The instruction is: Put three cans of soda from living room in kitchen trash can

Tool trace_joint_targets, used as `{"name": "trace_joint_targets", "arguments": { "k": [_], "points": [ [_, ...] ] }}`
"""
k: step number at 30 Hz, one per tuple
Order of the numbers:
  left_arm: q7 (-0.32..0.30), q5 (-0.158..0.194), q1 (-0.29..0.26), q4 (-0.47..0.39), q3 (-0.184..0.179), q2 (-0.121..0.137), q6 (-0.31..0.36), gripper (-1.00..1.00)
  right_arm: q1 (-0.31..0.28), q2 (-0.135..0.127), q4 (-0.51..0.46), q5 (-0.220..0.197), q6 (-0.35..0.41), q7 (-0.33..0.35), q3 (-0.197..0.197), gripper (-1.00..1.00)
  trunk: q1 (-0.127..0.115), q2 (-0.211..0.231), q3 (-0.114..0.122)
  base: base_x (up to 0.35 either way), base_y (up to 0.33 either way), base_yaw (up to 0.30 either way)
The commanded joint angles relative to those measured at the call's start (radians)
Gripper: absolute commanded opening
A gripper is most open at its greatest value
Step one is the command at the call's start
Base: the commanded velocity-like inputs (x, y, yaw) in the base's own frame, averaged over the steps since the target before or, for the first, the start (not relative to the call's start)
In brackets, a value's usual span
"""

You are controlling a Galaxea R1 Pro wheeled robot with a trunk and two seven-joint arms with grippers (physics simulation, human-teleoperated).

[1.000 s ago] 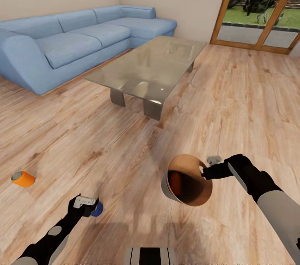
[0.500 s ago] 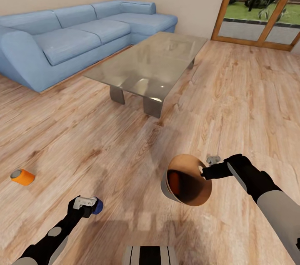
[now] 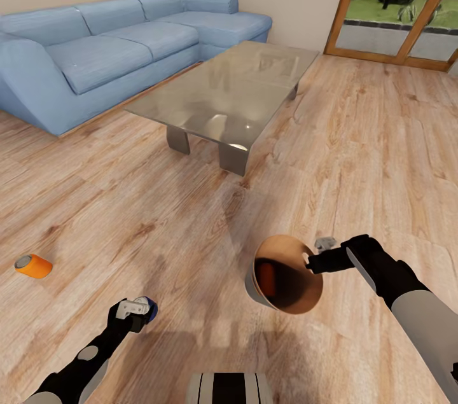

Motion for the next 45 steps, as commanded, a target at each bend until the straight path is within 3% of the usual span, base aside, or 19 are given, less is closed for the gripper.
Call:
{"name": "trace_joint_targets", "arguments": {
  "k": [1,15,23,27,31,36,38,41,45],
  "points": [
    [0.000,0.000,0.000,0.000,0.000,0.000,0.000,1.00,0.000,0.000,-0.003,-0.028,0.009,0.008,-0.001,-1.00,0.000,0.000,0.000,0.000,0.000,0.000],
    [0.002,0.005,-0.001,0.001,0.004,-0.001,0.000,1.00,0.001,-0.001,-0.028,-0.028,0.011,0.008,-0.002,-1.00,0.000,0.000,0.000,0.000,0.000,0.000],
    [0.002,0.006,0.000,0.000,0.005,-0.001,0.001,1.00,0.025,-0.007,-0.100,-0.030,0.013,0.009,-0.011,-1.00,0.000,0.000,0.000,0.000,0.000,0.000],
    [0.001,0.006,0.000,0.000,0.007,0.000,0.001,1.00,0.030,-0.024,-0.117,-0.027,0.113,0.011,-0.053,-1.00,0.000,0.000,0.000,0.000,0.000,0.000],
    [0.001,0.006,0.001,0.001,0.008,0.000,0.001,1.00,0.029,-0.042,-0.134,-0.023,0.175,0.010,-0.060,-1.00,0.000,0.000,0.000,0.000,0.000,0.000],
    [0.001,0.006,0.000,0.001,0.006,0.000,0.001,1.00,0.026,-0.046,-0.140,0.011,0.185,0.007,-0.058,-1.00,0.000,0.000,0.000,0.000,0.000,0.000],
    [0.001,0.006,0.001,0.001,0.006,0.000,0.001,1.00,0.022,-0.044,-0.134,0.059,0.185,0.006,-0.059,-1.00,0.000,0.000,0.000,0.000,0.000,0.000],
    [0.001,0.006,0.001,0.001,0.005,0.000,0.001,1.00,0.011,-0.046,-0.114,0.075,0.185,0.005,-0.059,-1.00,0.000,0.000,0.000,0.000,0.000,0.000],
    [0.001,0.006,0.000,0.001,0.005,0.000,0.001,1.00,-0.046,-0.049,-0.033,0.085,0.185,0.005,-0.057,-1.00,0.000,0.000,0.000,0.000,0.000,0.000]
  ]
}}
